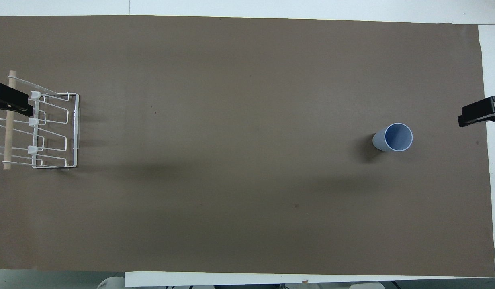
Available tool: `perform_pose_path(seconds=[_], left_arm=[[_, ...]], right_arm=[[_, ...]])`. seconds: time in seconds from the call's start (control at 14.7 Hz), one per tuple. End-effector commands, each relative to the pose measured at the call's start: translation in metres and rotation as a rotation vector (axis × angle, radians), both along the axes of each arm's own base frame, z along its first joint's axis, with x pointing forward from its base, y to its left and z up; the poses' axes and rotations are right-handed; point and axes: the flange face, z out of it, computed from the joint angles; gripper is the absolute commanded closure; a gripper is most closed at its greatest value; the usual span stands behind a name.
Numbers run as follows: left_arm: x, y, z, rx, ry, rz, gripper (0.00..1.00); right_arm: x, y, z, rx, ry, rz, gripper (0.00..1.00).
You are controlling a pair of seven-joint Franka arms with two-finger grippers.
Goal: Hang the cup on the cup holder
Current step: 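Reach the right gripper down to the blue cup and grasp its rim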
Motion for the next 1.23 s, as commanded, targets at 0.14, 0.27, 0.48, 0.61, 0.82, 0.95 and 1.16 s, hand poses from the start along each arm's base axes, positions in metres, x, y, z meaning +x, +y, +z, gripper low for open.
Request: perform_pose_path(seconds=[0.14,0.27,0.48,0.61,0.82,0.95,1.16], left_arm=[[-0.015,0.002,0.0,0.016,0.033,0.001,0.0],[-0.016,0.002,0.0,0.017,0.035,0.001,0.0],[-0.018,0.003,-0.002,0.017,0.035,0.004,0.0],[-0.018,0.003,-0.002,0.017,0.036,0.007,0.0],[-0.018,0.002,-0.002,0.019,0.034,0.022,0.0],[-0.019,-0.001,-0.004,0.021,0.037,0.027,0.0],[-0.019,0.001,-0.002,0.022,0.029,0.043,0.0]], right_arm=[[-0.003,-0.024,-0.118,0.074,-0.048,0.161,0.0],[0.001,-0.023,-0.161,0.114,-0.044,0.151,0.0],[-0.007,-0.029,-0.21,0.121,-0.022,0.212,0.0],[-0.005,-0.031,-0.228,0.131,-0.011,0.206,0.0],[-0.003,-0.03,-0.244,0.138,0.008,0.223,0.09],[-0.004,-0.028,-0.25,0.142,0.019,0.251,0.28],[-0.001,-0.023,-0.255,0.148,0.018,0.249,0.96]])
